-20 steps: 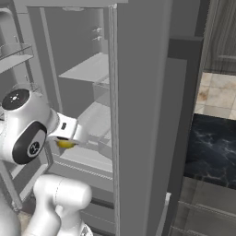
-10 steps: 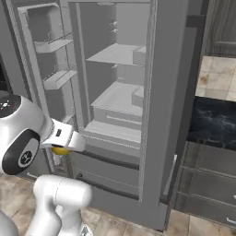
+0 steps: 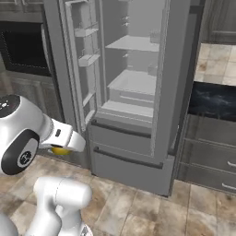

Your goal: Take the cheese, steak, and lemon from the fridge and place them on the plate on the dining counter to create an appetizer plate.

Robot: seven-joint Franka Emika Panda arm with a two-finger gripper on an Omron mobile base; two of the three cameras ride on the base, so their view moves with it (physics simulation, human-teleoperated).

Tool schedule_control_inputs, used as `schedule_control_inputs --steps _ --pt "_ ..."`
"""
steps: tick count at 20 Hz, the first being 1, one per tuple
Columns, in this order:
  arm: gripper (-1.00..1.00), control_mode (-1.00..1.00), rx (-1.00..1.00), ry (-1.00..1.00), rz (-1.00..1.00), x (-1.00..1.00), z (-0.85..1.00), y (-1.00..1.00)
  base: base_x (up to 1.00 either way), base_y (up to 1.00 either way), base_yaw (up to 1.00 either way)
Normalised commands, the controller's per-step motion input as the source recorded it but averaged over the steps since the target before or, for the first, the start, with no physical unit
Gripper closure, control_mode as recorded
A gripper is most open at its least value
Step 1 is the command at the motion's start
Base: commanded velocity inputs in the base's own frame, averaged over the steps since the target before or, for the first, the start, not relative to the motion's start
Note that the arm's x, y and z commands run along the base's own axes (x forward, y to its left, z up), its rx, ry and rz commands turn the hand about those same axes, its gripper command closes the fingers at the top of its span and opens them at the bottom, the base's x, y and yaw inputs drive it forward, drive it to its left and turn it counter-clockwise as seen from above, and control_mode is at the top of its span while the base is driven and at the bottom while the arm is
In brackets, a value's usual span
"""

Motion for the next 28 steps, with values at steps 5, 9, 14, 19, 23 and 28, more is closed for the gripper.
schedule_control_inputs --steps 5,9,14,19,23,28 --pt "1.0 1.0 0.0 0.0 0.0 0.0 0.0 0.0 -1.0 -0.33 -0.07" --pt "1.0 1.0 0.0 0.0 0.0 0.0 0.0 0.0 -1.0 -0.29 -0.26" --pt "1.0 1.0 0.0 0.0 0.0 0.0 0.0 0.0 -1.0 -0.33 -0.36" --pt "1.0 1.0 0.0 0.0 0.0 0.0 0.0 0.0 -1.0 -0.15 -0.31" --pt "1.0 1.0 0.0 0.0 0.0 0.0 0.0 0.0 -1.0 0.0 -0.21" --pt "1.0 1.0 0.0 0.0 0.0 0.0 0.0 0.0 -1.0 0.0 -0.13"
